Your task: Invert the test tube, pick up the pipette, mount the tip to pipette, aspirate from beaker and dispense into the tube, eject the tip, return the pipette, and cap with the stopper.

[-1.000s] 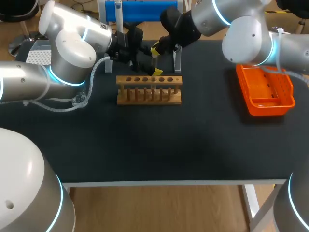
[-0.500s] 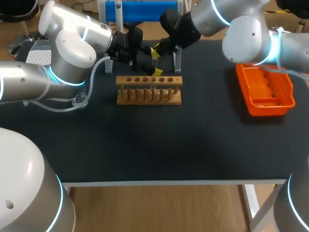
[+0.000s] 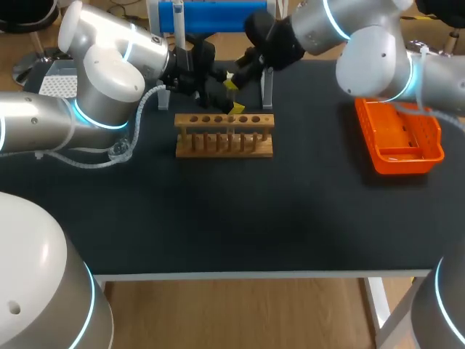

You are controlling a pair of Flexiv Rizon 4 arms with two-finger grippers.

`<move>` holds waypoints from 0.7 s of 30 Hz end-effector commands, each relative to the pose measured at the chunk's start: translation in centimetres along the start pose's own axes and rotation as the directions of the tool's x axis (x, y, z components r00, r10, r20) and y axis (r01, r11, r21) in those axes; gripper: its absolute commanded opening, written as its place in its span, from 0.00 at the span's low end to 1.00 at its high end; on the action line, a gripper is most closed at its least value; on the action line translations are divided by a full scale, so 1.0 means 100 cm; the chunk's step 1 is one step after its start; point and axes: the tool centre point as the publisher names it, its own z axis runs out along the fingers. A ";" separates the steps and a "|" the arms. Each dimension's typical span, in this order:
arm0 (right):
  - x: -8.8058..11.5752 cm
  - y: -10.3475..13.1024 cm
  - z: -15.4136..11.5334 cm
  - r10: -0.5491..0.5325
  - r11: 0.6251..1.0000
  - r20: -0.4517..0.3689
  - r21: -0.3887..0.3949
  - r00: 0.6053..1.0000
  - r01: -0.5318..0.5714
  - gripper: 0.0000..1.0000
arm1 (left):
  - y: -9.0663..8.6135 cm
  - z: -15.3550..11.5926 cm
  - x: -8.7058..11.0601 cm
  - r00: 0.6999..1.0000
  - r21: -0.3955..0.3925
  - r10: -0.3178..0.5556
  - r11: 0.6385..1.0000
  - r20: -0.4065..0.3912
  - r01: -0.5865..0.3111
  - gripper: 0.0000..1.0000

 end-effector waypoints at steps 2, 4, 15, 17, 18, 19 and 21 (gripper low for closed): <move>-0.001 -0.006 -0.007 -0.012 0.999 -0.017 -0.047 1.000 0.011 1.00 | 0.001 0.001 0.000 1.000 0.002 0.001 1.000 0.001 -0.001 1.00; -0.002 -0.006 -0.009 -0.007 0.998 -0.032 -0.066 0.999 0.005 1.00 | 0.001 0.001 0.000 1.000 0.002 0.001 1.000 0.001 -0.001 1.00; 0.001 -0.001 -0.020 -0.040 0.971 -0.145 -0.239 0.989 0.004 1.00 | 0.001 0.001 0.000 1.000 0.002 0.001 1.000 0.001 -0.001 1.00; 0.001 0.000 -0.021 -0.053 0.965 -0.158 -0.261 0.986 0.010 1.00 | 0.001 0.001 0.000 1.000 0.002 0.001 1.000 0.001 -0.001 1.00; 0.002 0.000 -0.021 -0.058 0.963 -0.165 -0.269 0.985 0.012 1.00 | 0.001 0.001 0.000 1.000 0.002 0.001 1.000 0.001 -0.001 1.00; 0.004 0.001 -0.022 -0.062 0.962 -0.168 -0.274 0.984 0.014 1.00 | 0.001 0.001 0.000 1.000 0.002 0.001 1.000 0.001 -0.001 1.00; 0.005 0.001 -0.023 -0.078 0.957 -0.175 -0.288 0.981 0.024 1.00 | 0.001 0.001 0.000 1.000 0.002 0.001 1.000 0.001 -0.001 1.00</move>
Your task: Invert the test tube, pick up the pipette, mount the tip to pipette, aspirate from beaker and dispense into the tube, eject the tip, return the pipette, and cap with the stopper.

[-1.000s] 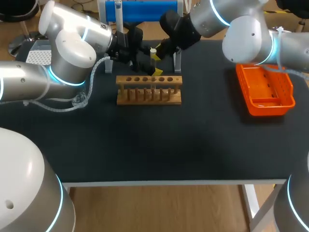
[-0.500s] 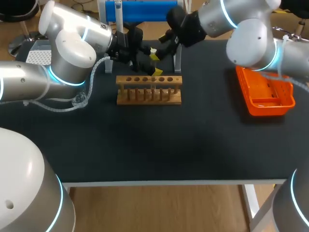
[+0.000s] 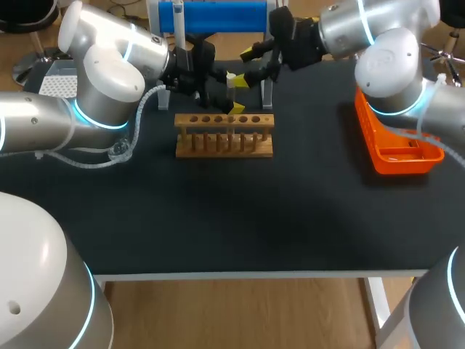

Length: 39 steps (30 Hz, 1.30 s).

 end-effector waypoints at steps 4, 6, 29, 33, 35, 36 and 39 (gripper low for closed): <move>0.001 -0.003 -0.002 -0.013 0.997 -0.034 -0.074 0.999 0.010 1.00 | 0.002 -0.002 0.000 1.000 0.005 0.001 1.000 0.005 -0.001 1.00; 0.001 -0.003 -0.002 -0.015 0.997 -0.033 -0.076 0.999 0.013 1.00 | 0.002 -0.003 0.001 1.000 0.007 0.000 1.000 0.009 0.000 1.00; 0.002 0.005 -0.004 -0.049 0.970 -0.056 -0.240 0.997 0.034 1.00 | 0.009 -0.020 0.005 0.999 0.018 -0.019 1.000 0.049 0.018 1.00; 0.001 0.007 -0.005 -0.085 0.961 -0.046 -0.266 0.995 0.069 1.00 | 0.009 -0.021 0.005 0.998 0.015 -0.021 1.000 0.051 0.020 1.00; 0.001 0.008 -0.005 -0.099 0.956 -0.045 -0.283 0.994 0.082 1.00 | 0.009 -0.021 0.005 0.998 0.015 -0.021 1.000 0.051 0.020 1.00; 0.001 0.008 -0.005 -0.107 0.952 -0.045 -0.292 0.993 0.089 1.00 | 0.009 -0.021 0.005 0.998 0.015 -0.021 1.000 0.051 0.020 1.00; 0.000 0.010 -0.005 -0.123 0.942 -0.046 -0.318 0.991 0.102 1.00 | 0.009 -0.021 0.005 0.998 0.015 -0.021 1.000 0.051 0.020 1.00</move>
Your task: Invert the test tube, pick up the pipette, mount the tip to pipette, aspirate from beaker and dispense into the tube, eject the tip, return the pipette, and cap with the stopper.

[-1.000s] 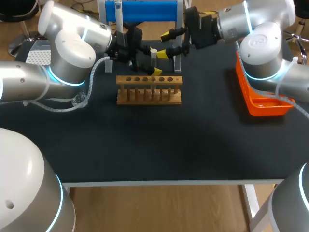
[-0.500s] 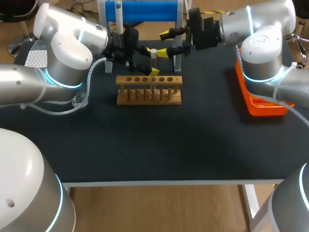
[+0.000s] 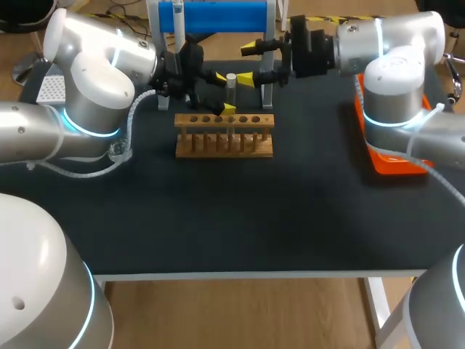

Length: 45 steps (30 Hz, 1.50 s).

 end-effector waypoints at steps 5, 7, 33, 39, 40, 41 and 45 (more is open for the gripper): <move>-0.003 -0.002 0.004 -0.028 0.998 -0.017 -0.063 0.999 0.027 1.00 | 0.000 0.000 0.001 1.000 0.000 0.000 1.000 0.003 0.000 1.00; -0.004 -0.002 0.005 -0.029 0.997 -0.018 -0.076 0.999 0.028 0.95 | 0.000 0.000 0.001 1.000 0.000 0.000 1.000 0.003 0.000 1.00; -0.016 -0.010 0.029 -0.004 0.988 -0.058 -0.152 0.998 -0.005 0.00 | 0.000 0.000 0.001 1.000 0.000 0.000 1.000 0.003 0.000 1.00; -0.016 -0.014 0.030 0.002 0.989 -0.064 -0.147 0.998 -0.012 0.00 | 0.000 0.000 0.001 1.000 0.000 0.000 1.000 0.003 0.000 1.00; -0.016 -0.014 0.030 0.003 0.989 -0.065 -0.146 0.998 -0.012 0.00 | 0.000 0.000 0.001 1.000 0.000 0.000 1.000 0.003 0.000 1.00; -0.016 -0.014 0.030 0.004 0.989 -0.065 -0.145 0.998 -0.014 0.00 | 0.000 0.000 0.001 1.000 0.000 0.000 1.000 0.003 0.000 1.00; -0.016 -0.016 0.031 0.010 0.990 -0.069 -0.140 0.998 -0.019 0.00 | 0.000 0.000 0.001 1.000 0.000 0.000 1.000 0.003 0.000 1.00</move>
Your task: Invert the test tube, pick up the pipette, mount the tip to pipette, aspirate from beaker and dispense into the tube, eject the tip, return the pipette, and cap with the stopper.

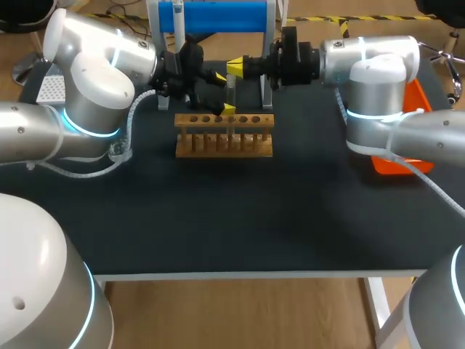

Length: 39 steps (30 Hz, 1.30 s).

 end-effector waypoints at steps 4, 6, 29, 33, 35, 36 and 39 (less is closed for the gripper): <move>-0.001 -0.006 0.000 0.019 1.000 -0.026 0.010 1.000 -0.018 0.00 | 0.000 0.000 0.001 1.000 0.001 0.000 1.000 0.003 0.000 1.00; 0.000 -0.008 0.001 0.024 1.000 -0.032 0.015 0.999 -0.024 0.00 | 0.000 0.000 0.001 1.000 0.001 0.000 1.000 0.003 0.000 1.00; 0.004 -0.011 0.004 0.056 0.998 -0.044 0.024 0.997 -0.054 0.00 | 0.000 0.000 0.001 1.000 0.001 0.000 1.000 0.003 0.000 1.00; 0.004 -0.002 0.003 0.045 0.999 -0.041 -0.001 0.998 -0.045 0.00 | 0.000 0.000 0.001 1.000 0.001 0.000 1.000 0.003 0.000 1.00; 0.004 0.002 0.002 0.040 0.999 -0.039 -0.011 0.998 -0.041 0.00 | 0.000 0.000 0.001 1.000 0.001 0.000 1.000 0.003 0.000 1.00; 0.004 0.004 0.001 0.039 0.999 -0.038 -0.016 0.999 -0.039 0.00 | 0.000 0.000 0.001 1.000 0.001 0.000 1.000 0.003 0.000 1.00; 0.004 0.010 -0.002 0.033 0.999 -0.028 -0.025 0.999 -0.034 0.01 | 0.000 0.000 0.001 1.000 0.001 0.000 1.000 0.003 0.000 1.00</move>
